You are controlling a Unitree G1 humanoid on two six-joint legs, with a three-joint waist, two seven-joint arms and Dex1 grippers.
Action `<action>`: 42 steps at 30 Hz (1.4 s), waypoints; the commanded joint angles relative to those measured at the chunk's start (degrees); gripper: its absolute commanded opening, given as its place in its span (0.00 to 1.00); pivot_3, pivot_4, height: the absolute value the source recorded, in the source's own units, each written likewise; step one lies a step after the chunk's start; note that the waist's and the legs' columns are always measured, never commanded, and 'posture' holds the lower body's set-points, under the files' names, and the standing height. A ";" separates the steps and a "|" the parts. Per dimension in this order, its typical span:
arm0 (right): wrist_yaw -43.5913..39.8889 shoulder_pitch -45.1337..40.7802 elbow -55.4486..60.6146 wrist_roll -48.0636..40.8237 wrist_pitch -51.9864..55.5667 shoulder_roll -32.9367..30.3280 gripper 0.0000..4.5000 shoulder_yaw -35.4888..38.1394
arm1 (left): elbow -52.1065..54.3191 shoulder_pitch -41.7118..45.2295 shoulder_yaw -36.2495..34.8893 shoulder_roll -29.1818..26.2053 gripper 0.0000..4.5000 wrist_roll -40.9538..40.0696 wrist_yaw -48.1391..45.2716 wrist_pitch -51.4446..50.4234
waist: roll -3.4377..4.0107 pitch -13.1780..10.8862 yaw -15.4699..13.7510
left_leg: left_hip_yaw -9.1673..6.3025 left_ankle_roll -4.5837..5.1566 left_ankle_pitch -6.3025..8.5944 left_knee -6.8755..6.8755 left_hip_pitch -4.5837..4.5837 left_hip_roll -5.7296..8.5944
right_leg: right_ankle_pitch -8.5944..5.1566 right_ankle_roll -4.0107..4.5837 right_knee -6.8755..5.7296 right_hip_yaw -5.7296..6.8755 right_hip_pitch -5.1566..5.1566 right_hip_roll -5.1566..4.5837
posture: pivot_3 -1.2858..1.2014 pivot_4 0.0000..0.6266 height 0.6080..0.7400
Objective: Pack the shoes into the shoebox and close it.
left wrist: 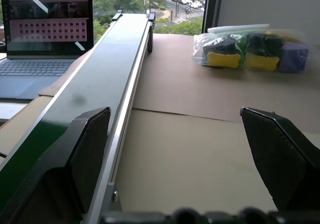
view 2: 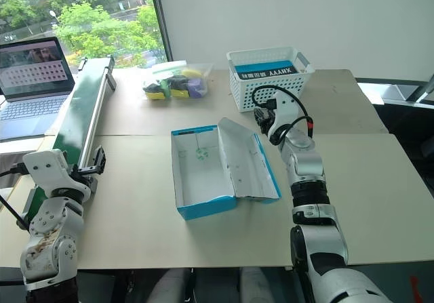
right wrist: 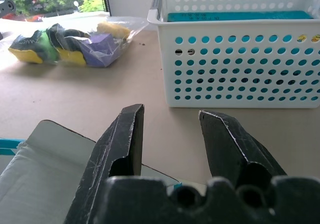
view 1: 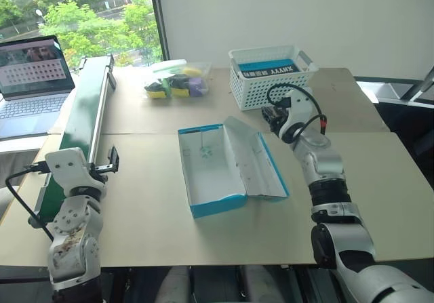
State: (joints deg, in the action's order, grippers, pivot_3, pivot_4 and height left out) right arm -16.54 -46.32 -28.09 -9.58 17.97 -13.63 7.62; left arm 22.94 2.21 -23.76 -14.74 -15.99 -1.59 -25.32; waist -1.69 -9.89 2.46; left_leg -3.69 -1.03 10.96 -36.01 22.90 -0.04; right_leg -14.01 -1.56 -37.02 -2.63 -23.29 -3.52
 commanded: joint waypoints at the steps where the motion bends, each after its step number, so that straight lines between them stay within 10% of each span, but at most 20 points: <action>1: 0.18 -0.32 5.17 -0.82 -0.18 0.51 0.49 0.08 | 0.95 0.63 -0.01 -1.00 0.99 0.10 -0.76 1.15 | 0.00 0.00 0.00 | 0.00 0.00 0.00 0.00 0.00 0.00 | 0.00 0.00 0.00 0.00 0.00 0.00 | 0.52 0.24 0.96; 16: -37.74 -0.18 40.94 -23.83 25.29 -4.35 0.49 -21.58 | -0.05 -8.28 -12.84 -11.02 0.99 -9.98 -10.33 -6.07 | 0.00 -0.01 -0.35 | -0.13 0.03 0.04 0.00 0.09 -0.10 | -0.01 0.02 0.02 0.13 -0.14 0.04 | 0.52 0.24 0.96; 25: -34.13 2.14 34.53 -6.90 11.77 -3.82 0.49 -32.11 | 3.06 -12.29 -14.73 -12.49 0.99 -12.19 -10.74 -10.51 | -0.06 0.02 -0.06 | -0.09 -0.01 0.05 0.03 0.02 -0.13 | -0.01 0.07 0.02 0.11 -0.15 0.05 | 0.52 0.24 0.96; 42: -32.97 3.86 33.61 -6.05 10.42 -0.59 0.49 -29.45 | 4.84 -13.11 -14.69 -10.42 0.99 -13.97 -6.95 -13.92 | -0.08 0.04 -0.07 | -0.08 -0.04 0.06 0.02 0.27 -0.15 | 0.03 0.13 -0.05 0.08 -0.47 0.06 | 0.52 0.24 0.96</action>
State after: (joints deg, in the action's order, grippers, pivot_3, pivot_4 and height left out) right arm -49.80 -42.04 4.80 -15.21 28.36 -14.69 -23.43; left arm 25.32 -11.46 -37.39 -24.90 -29.60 -9.34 -39.20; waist -1.77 -9.85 2.40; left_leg -3.76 -1.07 11.02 -35.99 23.17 -0.19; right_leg -13.97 -1.42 -37.07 -2.55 -23.77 -3.47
